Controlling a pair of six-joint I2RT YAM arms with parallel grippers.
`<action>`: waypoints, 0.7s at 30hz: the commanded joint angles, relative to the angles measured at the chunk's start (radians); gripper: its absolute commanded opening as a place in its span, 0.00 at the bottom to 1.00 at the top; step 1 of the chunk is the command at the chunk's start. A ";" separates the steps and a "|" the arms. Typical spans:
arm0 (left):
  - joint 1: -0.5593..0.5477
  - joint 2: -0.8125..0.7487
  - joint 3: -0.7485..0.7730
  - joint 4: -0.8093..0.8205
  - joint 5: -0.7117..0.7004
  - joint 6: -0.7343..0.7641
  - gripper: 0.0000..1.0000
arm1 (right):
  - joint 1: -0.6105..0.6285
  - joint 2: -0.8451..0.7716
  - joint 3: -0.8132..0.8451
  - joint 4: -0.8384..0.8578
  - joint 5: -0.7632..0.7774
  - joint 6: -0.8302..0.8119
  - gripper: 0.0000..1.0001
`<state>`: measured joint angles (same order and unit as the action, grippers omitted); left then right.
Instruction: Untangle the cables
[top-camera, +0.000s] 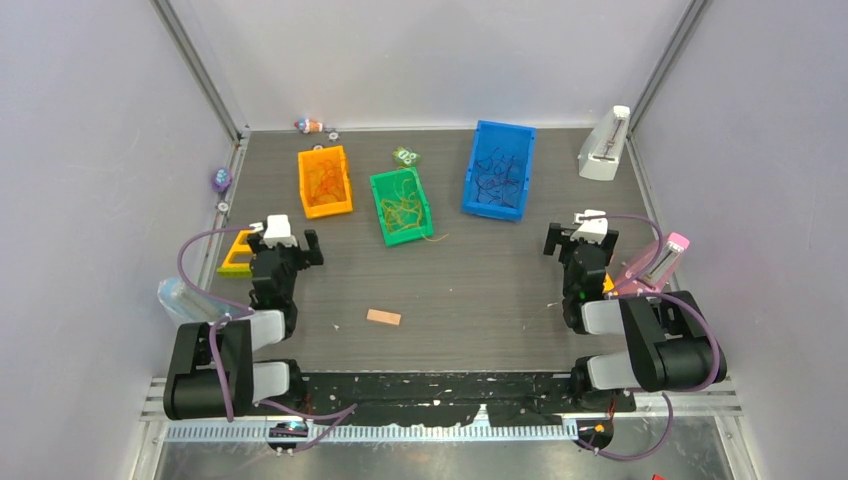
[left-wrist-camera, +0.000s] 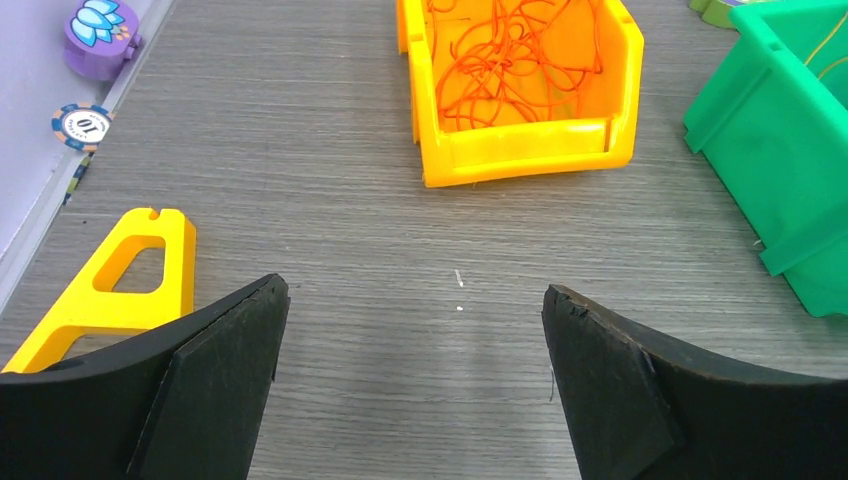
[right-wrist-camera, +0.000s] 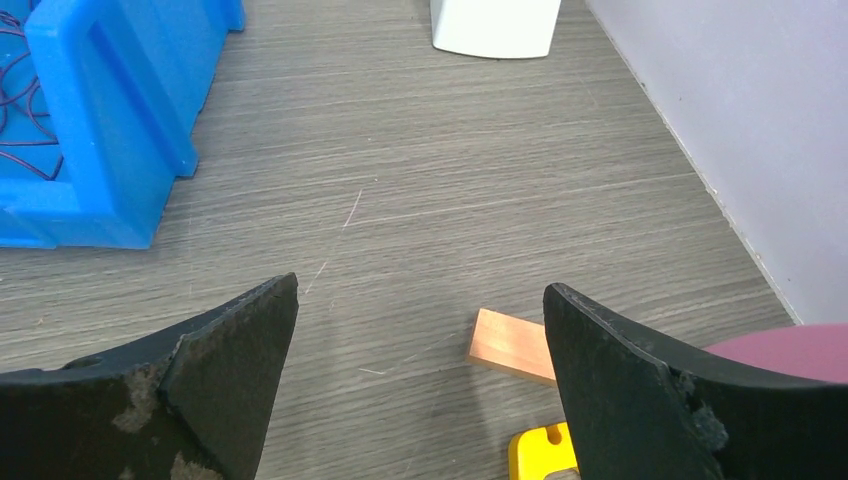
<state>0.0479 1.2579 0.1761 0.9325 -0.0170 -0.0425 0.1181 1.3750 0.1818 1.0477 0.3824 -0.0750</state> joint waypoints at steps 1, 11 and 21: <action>-0.002 -0.005 0.026 0.072 0.029 0.032 0.99 | -0.008 -0.002 0.019 0.110 -0.026 0.015 0.97; -0.003 -0.003 0.048 0.030 0.108 0.068 1.00 | -0.009 -0.010 -0.006 0.145 -0.083 -0.007 0.95; -0.002 -0.003 0.048 0.029 0.108 0.066 1.00 | -0.018 -0.012 0.018 0.096 -0.193 -0.035 0.95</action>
<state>0.0479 1.2579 0.1959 0.9230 0.0811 0.0086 0.1120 1.3743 0.1322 1.1656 0.1818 -0.1150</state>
